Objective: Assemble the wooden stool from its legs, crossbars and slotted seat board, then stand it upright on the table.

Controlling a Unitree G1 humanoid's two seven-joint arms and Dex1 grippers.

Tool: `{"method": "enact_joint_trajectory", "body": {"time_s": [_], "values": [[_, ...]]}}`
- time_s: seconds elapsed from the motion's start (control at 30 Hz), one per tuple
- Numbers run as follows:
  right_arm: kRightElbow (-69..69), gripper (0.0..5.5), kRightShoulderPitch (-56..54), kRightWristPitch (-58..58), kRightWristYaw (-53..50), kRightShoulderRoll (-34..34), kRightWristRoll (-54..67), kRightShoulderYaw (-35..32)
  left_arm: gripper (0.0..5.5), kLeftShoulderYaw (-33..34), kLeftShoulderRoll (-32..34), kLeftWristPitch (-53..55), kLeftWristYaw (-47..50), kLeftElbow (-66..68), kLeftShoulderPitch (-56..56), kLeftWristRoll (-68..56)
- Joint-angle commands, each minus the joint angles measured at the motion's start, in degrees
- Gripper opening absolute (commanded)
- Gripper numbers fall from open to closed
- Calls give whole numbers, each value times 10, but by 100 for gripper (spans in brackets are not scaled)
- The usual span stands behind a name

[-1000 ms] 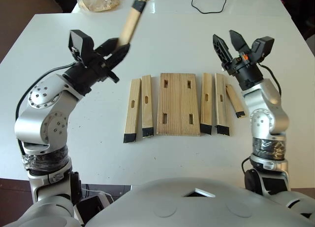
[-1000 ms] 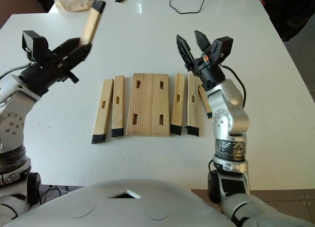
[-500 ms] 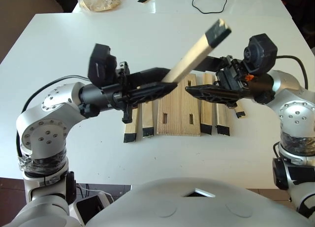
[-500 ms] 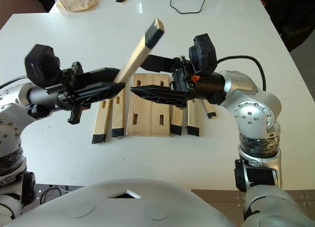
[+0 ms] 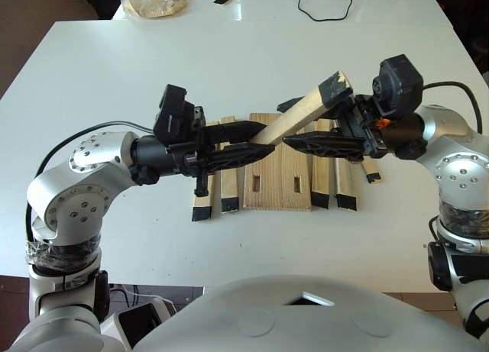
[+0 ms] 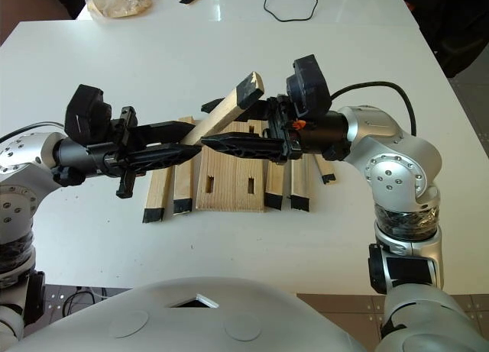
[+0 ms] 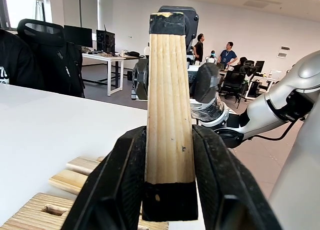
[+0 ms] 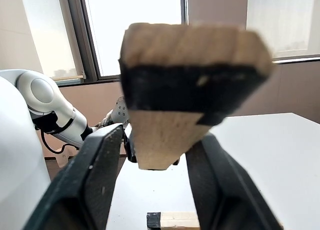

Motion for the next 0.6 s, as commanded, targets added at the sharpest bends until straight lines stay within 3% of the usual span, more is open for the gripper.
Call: {"method": "enact_joint_trajectory", "body": {"time_s": [0.03,0.1,0.37,0.4,0.6], "values": [[-2,157,-4,-17,17,-10,-26,6,130,-10,22,-4,-19,3,9,23],[3,134,-5,-21,27,-16,-37,7,130,-13,30,-5,-31,3,14,32],[13,130,9,-48,68,-40,-92,18,130,-8,41,2,-36,25,7,29],[14,130,10,-51,69,-41,-97,20,166,-7,42,13,-29,30,4,16],[33,129,8,-73,73,-48,-133,25,247,-39,39,7,-11,42,8,71]]}}
